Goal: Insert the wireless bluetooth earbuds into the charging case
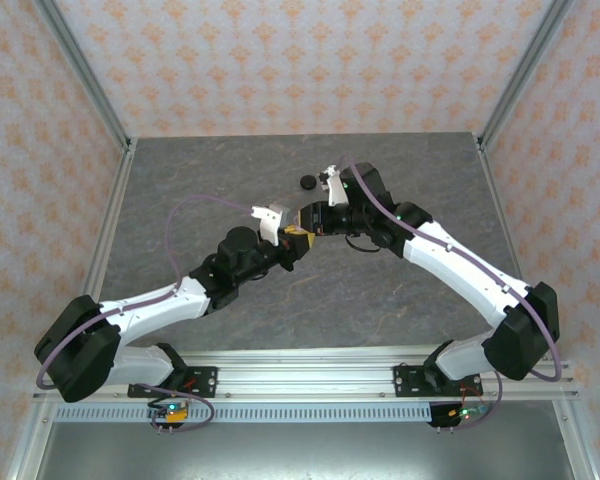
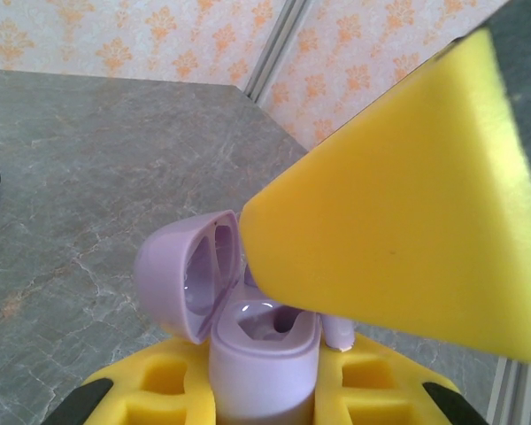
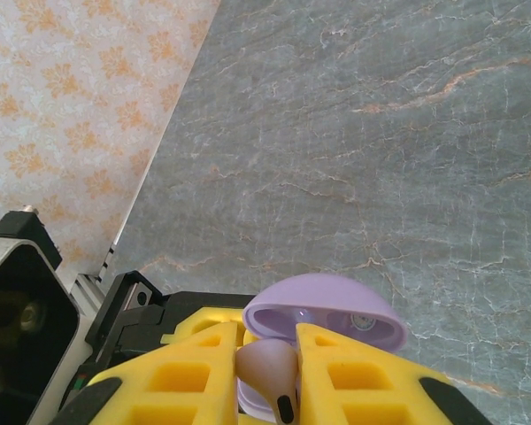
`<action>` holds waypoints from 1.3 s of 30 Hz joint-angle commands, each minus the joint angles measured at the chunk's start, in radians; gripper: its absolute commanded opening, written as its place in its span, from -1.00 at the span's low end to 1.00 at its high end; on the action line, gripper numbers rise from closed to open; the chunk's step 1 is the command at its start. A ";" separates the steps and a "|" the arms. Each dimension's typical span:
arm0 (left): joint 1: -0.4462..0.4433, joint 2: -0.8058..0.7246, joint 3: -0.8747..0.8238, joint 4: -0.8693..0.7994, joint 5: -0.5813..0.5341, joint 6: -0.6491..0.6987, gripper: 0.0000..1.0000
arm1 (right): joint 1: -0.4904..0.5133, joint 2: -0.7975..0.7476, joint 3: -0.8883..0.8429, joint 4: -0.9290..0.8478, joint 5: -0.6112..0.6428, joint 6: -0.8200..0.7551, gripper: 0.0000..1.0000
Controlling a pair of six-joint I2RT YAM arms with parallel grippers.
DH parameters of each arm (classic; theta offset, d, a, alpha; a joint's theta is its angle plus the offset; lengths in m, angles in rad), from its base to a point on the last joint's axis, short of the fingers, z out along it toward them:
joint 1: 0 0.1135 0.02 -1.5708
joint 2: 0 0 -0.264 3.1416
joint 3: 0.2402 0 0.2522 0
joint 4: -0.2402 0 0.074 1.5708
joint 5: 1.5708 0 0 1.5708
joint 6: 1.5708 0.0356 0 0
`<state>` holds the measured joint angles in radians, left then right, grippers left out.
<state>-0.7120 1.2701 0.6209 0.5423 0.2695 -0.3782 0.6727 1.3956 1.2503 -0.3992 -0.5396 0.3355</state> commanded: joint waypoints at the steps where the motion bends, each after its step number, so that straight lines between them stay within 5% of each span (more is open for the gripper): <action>1: -0.003 -0.017 0.045 0.032 -0.018 -0.012 -0.74 | 0.007 -0.033 -0.016 -0.015 0.003 -0.014 -0.60; 25: -0.004 -0.041 0.040 0.045 0.040 0.015 -0.67 | 0.007 -0.033 -0.010 -0.030 -0.014 -0.022 -0.50; 39: -0.010 -0.028 0.020 0.063 0.069 0.040 -0.68 | 0.007 -0.058 -0.009 0.025 0.038 0.013 -0.69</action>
<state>-0.7124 1.2545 0.6273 0.5426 0.3073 -0.3656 0.6735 1.3678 1.2488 -0.4030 -0.5377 0.3370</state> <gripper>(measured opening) 0.192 0.158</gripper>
